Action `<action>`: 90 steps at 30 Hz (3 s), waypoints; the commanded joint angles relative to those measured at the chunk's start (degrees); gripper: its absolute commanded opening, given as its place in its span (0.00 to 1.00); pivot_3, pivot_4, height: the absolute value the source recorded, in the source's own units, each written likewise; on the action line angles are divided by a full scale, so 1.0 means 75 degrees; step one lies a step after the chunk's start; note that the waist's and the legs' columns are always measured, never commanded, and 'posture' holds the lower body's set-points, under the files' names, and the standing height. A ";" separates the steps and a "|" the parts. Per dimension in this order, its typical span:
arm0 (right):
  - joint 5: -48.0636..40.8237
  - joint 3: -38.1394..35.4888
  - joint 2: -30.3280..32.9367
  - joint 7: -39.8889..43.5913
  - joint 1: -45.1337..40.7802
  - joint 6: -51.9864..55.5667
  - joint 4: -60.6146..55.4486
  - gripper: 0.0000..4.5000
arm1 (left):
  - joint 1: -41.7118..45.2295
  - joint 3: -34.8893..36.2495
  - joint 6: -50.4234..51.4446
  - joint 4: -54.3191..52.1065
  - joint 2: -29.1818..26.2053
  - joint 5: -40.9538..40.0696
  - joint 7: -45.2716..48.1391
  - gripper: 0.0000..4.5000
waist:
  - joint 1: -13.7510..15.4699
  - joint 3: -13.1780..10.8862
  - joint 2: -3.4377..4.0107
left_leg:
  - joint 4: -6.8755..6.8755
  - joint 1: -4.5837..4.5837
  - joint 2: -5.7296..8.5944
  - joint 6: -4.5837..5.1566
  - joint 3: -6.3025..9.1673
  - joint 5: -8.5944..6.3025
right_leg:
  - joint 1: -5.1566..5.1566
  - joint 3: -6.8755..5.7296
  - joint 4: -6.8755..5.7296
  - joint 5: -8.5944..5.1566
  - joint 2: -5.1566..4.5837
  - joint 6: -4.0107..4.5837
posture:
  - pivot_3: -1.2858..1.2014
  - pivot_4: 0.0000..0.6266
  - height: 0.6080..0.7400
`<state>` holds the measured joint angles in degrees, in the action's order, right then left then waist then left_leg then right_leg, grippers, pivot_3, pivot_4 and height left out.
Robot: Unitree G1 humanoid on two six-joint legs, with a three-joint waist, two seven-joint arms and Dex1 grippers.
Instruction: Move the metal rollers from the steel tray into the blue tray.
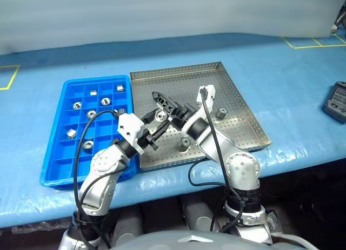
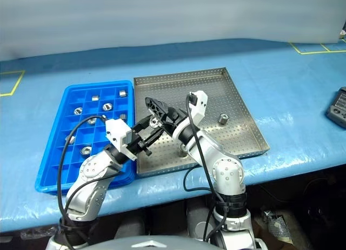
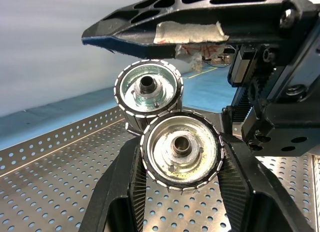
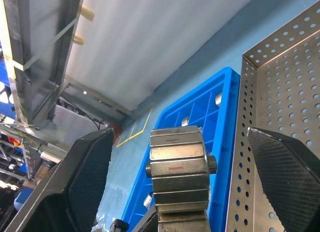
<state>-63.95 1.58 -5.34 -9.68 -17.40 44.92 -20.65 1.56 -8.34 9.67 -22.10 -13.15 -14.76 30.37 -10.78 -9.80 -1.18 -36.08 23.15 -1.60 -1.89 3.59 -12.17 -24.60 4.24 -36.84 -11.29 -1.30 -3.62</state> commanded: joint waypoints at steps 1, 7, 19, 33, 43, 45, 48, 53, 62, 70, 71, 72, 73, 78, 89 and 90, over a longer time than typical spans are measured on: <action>-0.0178 -0.0015 -0.0415 -0.0074 0.0071 -0.0185 -0.0099 0.79 | 0.0018 0.0014 -0.0145 -0.0350 0.0016 -0.0144 0.0008 0.38 | 0.0000 0.0000 0.0000 | 0.0000 0.0000 0.0000 0.0000 0.0000 0.0000 | 0.0000 0.0000 0.0000 0.0000 0.0000 0.0000 | 0.46 0.24 1.00; -0.0224 0.0007 -0.0380 -0.0141 0.0078 -0.0247 -0.0084 0.36 | 0.0011 -0.0026 -0.0125 -0.0357 0.0022 -0.0147 0.0007 0.38 | -0.0001 -0.0001 0.0001 | 0.0002 0.0000 -0.0001 0.0000 0.0000 0.0000 | -0.0001 0.0000 0.0001 -0.0001 0.0000 0.0001 | 0.46 0.24 1.00; 0.1552 0.0643 0.0542 0.0369 -0.0225 -0.0515 -0.0423 0.29 | 0.0100 0.0072 0.0137 -0.0467 -0.0040 -0.0314 0.0014 0.38 | 0.0005 -0.0003 0.0004 | 0.0004 0.0001 0.0000 0.0000 -0.0001 0.0000 | -0.0004 0.0000 0.0003 -0.0002 0.0000 0.0003 | 0.46 0.24 1.00; 0.3165 0.0736 0.0839 0.1053 -0.0614 -0.1199 -0.0523 0.29 | 0.0265 0.0282 0.1097 -0.0807 -0.0434 -0.0729 -0.0154 0.38 | 0.0043 -0.0003 0.0004 | 0.0007 0.0005 -0.0001 0.0000 0.0002 0.0000 | -0.0007 -0.0003 0.0004 -0.0002 0.0001 0.0003 | 0.46 0.24 1.00; 0.3965 0.0943 0.0828 0.1407 -0.0662 -0.1437 -0.0675 0.29 | 0.0377 0.0165 0.1727 -0.0945 -0.0701 -0.0749 -0.0182 0.38 | 0.0058 -0.0003 0.0004 | 0.0008 0.0005 0.0000 0.0000 0.0002 0.0000 | -0.0008 -0.0004 0.0004 -0.0002 0.0000 0.0004 | 0.46 0.24 1.00; 0.4090 0.0980 0.0831 0.1455 -0.0660 -0.1490 -0.0703 0.29 | 0.0393 0.0150 0.1808 -0.0954 -0.0721 -0.0756 -0.0184 0.38 | 0.0058 -0.0003 0.0004 | 0.0008 0.0005 0.0000 0.0000 0.0002 0.0000 | -0.0009 -0.0004 0.0004 -0.0002 0.0000 0.0004 | 0.46 0.24 1.00; 0.4300 0.1044 0.0854 0.1529 -0.0668 -0.1573 -0.0749 0.29 | 0.0414 0.0117 0.1939 -0.0961 -0.0767 -0.0763 -0.0184 0.38 | 0.0059 -0.0003 0.0004 | 0.0008 0.0005 0.0000 0.0000 0.0001 0.0000 | -0.0008 -0.0003 0.0004 -0.0002 0.0000 0.0003 | 0.46 0.24 1.00; 0.4546 0.1080 0.0841 0.1621 -0.0662 -0.1653 -0.0791 0.29 | 0.0404 0.0090 0.2224 -0.1003 -0.0837 -0.0782 -0.0185 0.38 | 0.0060 -0.0003 0.0004 | 0.0008 0.0005 0.0000 0.0000 0.0001 0.0000 | -0.0008 -0.0004 0.0004 -0.0002 0.0000 0.0003 | 0.46 0.24 1.00; 0.4506 0.0773 0.0416 0.1130 -0.0684 -0.1224 -0.0664 0.29 | 0.0463 0.0099 0.2278 -0.0835 -0.0934 -0.0587 -0.0249 0.38 | 0.0059 -0.0003 0.0004 | 0.0009 0.0005 -0.0001 0.0000 0.0002 0.0000 | -0.0010 -0.0004 0.0003 -0.0002 0.0000 0.0004 | 0.46 0.24 1.00; 0.2133 -0.0849 -0.1043 -0.0406 -0.0724 -0.0793 -0.0312 0.29 | 0.0537 0.0464 0.0595 -0.0385 0.0062 -0.0277 -0.0946 0.38 | 0.0110 -0.0005 0.0006 | 0.0003 0.0012 0.0003 0.0000 0.0004 0.0000 | -0.0008 -0.0006 0.0006 0.0001 -0.0005 -0.0001 | 0.46 0.24 1.00; 0.1883 -0.0968 -0.1079 -0.0559 -0.0757 -0.0797 -0.0275 0.29 | 0.0540 0.0491 0.0428 -0.0329 0.0148 -0.0247 -0.1005 0.38 | 0.0111 -0.0004 0.0006 | 0.0003 0.0012 0.0003 0.0000 0.0005 0.0000 | -0.0009 -0.0007 0.0005 0.0001 -0.0005 -0.0001 | 0.46 0.24 1.00; 0.1643 -0.1066 -0.1088 -0.0712 -0.0794 -0.0815 -0.0233 0.29 | 0.0540 0.0508 0.0261 -0.0274 0.0216 -0.0207 -0.1043 0.38 | 0.0109 -0.0004 0.0006 | 0.0005 0.0012 0.0003 0.0000 0.0006 0.0000 | -0.0008 -0.0008 0.0007 0.0001 -0.0004 -0.0001 | 0.46 0.24 1.00; 0.1343 -0.1173 -0.1108 -0.0883 -0.0828 -0.0866 -0.0176 0.29 | 0.0537 0.0522 0.0098 -0.0219 0.0283 -0.0147 -0.1085 0.38 | 0.0107 -0.0004 0.0007 | 0.0006 0.0012 0.0002 0.0003 0.0006 -0.0002 | -0.0006 -0.0009 0.0007 -0.0001 -0.0004 0.0002 | 0.46 0.24 1.00; 0.0069 -0.1460 -0.1098 -0.1593 -0.0933 -0.1195 0.0060 0.29 | 0.0451 0.0582 -0.0446 -0.0003 0.0585 0.0019 -0.1236 0.38 | 0.0073 -0.0005 0.0008 | 0.0007 0.0016 0.0002 0.0005 0.0006 -0.0002 | -0.0011 -0.0008 0.0006 -0.0001 -0.0003 0.0002 | 0.46 0.24 1.00; -0.1596 -0.1416 -0.1046 -0.2323 -0.0919 -0.1981 0.0278 0.29 | 0.0351 0.0610 -0.0934 0.0334 0.0828 0.0204 -0.1295 0.38 | 0.0062 -0.0005 0.0010 | 0.0005 0.0017 0.0001 0.0006 0.0006 -0.0003 | -0.0010 -0.0008 0.0009 -0.0002 -0.0001 0.0003 | 0.45 0.24 1.00; -0.1736 -0.1423 -0.1058 -0.2376 -0.0911 -0.2065 0.0297 0.29 | 0.0352 0.0622 -0.0976 0.0362 0.0837 0.0209 -0.1304 0.38 | 0.0062 -0.0005 0.0011 | 0.0005 0.0017 0.0001 0.0006 0.0006 -0.0003 | -0.0010 -0.0008 0.0008 -0.0002 -0.0001 0.0003 | 0.45 0.24 1.00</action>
<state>-75.80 -1.79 -9.57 -26.05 -23.88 36.55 -16.13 5.38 -7.62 5.35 -18.76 -6.74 -13.57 23.06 -10.32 -9.84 -1.10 -36.04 23.28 -1.59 -1.84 3.64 -12.18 -24.68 4.18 -36.78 -11.30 -1.30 -3.60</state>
